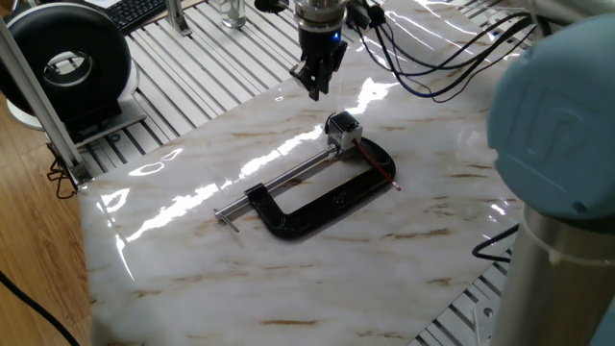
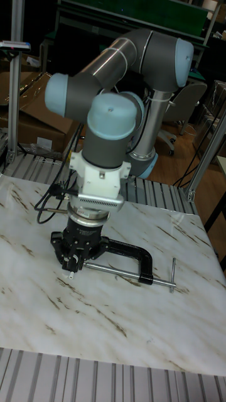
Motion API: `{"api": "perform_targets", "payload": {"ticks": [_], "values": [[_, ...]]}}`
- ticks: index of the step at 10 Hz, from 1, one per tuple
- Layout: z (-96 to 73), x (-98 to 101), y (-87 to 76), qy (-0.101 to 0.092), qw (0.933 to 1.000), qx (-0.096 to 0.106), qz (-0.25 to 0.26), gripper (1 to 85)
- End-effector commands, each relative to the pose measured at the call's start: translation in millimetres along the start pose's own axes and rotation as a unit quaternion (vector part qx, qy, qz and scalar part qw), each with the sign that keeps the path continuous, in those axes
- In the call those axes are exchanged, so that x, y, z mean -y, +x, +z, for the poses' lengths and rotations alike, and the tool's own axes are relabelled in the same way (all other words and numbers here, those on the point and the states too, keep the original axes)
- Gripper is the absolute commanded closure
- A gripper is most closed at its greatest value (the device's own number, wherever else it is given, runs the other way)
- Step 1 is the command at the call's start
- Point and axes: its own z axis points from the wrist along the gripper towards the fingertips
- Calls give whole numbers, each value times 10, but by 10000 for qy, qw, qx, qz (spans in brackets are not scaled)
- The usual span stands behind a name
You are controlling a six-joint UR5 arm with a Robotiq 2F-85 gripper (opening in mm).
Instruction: Sharpen the pencil with a pencil sharpener
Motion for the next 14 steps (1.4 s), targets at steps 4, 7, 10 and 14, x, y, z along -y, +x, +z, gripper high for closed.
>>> {"api": "perform_targets", "payload": {"ticks": [4,7,10,14], "values": [[364,-129,-46,-395,9991,-63,161,577],[481,-73,73,-339,9988,-359,71,577],[568,43,118,-194,9987,-464,-83,570],[579,-21,156,-324,9980,-550,-38,563]]}}
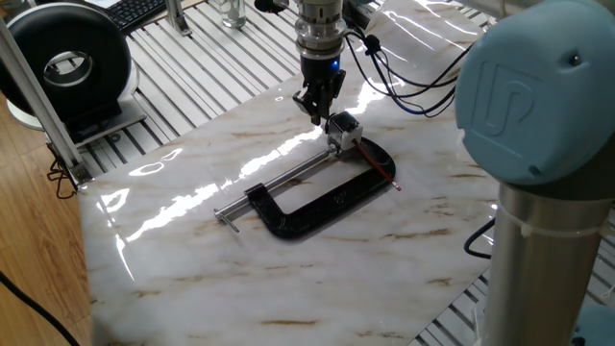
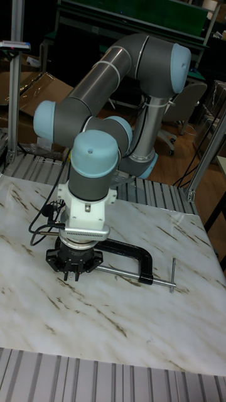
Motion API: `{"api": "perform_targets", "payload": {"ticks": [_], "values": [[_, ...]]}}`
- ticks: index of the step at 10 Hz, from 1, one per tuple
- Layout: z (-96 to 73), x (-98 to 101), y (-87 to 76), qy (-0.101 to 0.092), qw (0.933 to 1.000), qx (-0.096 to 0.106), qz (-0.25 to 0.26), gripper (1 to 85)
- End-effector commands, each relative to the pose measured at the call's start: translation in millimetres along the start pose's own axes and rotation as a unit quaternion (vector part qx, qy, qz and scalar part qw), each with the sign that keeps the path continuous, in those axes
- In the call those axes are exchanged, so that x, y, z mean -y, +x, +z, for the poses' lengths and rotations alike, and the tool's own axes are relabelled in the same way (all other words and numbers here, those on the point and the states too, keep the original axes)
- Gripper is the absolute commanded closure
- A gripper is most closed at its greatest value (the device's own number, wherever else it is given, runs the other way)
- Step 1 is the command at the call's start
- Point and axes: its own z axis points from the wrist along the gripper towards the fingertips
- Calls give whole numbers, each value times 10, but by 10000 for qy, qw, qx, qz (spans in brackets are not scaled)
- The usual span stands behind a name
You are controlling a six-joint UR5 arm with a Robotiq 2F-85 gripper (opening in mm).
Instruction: Sharpen the pencil with a pencil sharpener
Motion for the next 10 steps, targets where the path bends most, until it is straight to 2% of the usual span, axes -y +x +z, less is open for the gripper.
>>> {"api": "perform_targets", "payload": {"ticks": [1,10], "values": [[22,-37,33,-113,9999,-84,19,563],[83,-25,62,-168,9998,-110,89,593]]}}
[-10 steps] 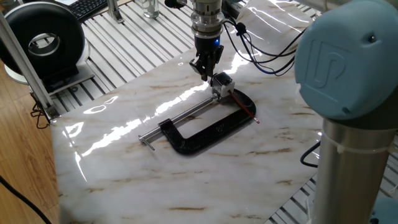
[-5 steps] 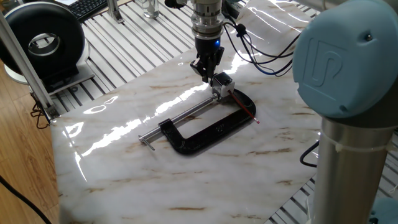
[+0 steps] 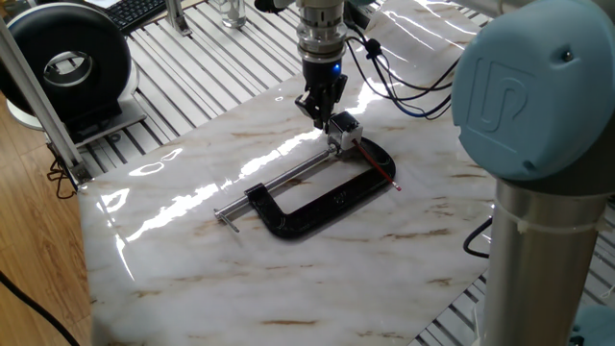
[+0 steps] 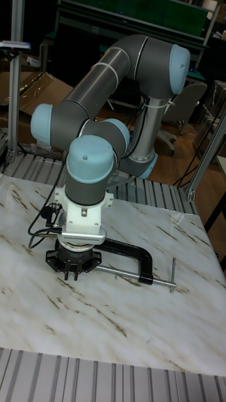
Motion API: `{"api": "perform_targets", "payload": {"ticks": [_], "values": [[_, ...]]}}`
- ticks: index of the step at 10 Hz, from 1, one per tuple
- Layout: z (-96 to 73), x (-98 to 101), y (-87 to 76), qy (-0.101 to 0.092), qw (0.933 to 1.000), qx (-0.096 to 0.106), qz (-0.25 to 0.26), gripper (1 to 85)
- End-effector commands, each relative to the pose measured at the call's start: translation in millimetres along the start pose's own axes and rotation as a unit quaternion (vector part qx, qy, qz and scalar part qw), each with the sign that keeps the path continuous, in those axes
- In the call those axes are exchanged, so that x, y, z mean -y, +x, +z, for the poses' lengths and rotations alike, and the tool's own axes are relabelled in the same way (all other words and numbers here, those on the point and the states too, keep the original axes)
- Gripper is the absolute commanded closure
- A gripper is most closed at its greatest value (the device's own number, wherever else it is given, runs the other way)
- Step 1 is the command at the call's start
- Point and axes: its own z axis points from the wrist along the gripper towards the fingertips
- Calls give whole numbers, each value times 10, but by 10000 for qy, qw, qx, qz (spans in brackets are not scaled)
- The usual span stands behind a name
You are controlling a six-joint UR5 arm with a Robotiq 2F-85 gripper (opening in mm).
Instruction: Sharpen the pencil with a pencil sharpener
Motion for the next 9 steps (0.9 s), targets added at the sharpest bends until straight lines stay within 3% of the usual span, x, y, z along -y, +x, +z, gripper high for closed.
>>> {"api": "perform_targets", "payload": {"ticks": [1,5,9], "values": [[10,-28,2,-102,9999,10,49,593],[38,-48,-6,-189,9998,64,60,597],[49,-45,9,-191,9997,41,114,660]]}}
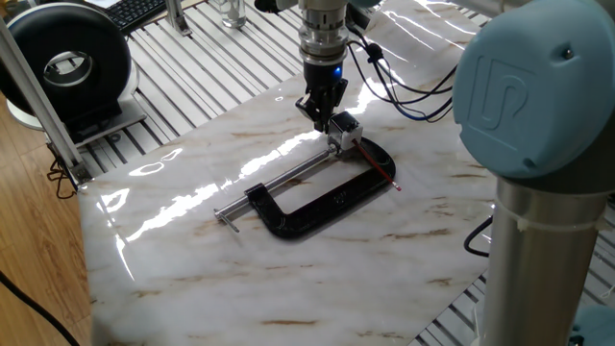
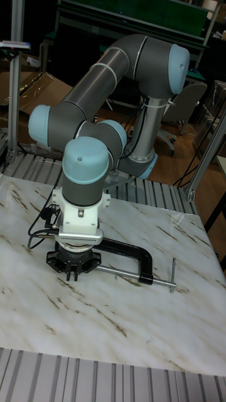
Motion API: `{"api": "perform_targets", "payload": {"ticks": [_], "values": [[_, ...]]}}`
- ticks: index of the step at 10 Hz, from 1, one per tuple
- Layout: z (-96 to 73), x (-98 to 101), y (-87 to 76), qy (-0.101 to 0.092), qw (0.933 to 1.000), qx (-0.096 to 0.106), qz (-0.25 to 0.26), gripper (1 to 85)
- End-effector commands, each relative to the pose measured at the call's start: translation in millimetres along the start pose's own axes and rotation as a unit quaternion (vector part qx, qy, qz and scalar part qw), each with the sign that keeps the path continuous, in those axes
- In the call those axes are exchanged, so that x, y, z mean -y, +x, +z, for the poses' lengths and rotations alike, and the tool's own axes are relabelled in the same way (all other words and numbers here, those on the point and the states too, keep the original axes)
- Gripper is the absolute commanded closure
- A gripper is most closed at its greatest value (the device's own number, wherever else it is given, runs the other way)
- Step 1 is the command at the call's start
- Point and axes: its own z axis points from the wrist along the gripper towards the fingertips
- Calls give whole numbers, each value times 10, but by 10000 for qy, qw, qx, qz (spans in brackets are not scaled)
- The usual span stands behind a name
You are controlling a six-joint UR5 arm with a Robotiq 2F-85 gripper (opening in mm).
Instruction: Sharpen the pencil with a pencil sharpener
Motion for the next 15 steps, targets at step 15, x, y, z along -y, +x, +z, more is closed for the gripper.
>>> {"api": "perform_targets", "payload": {"ticks": [15], "values": [[-3,221,46,293,9994,-4,-179,847]]}}
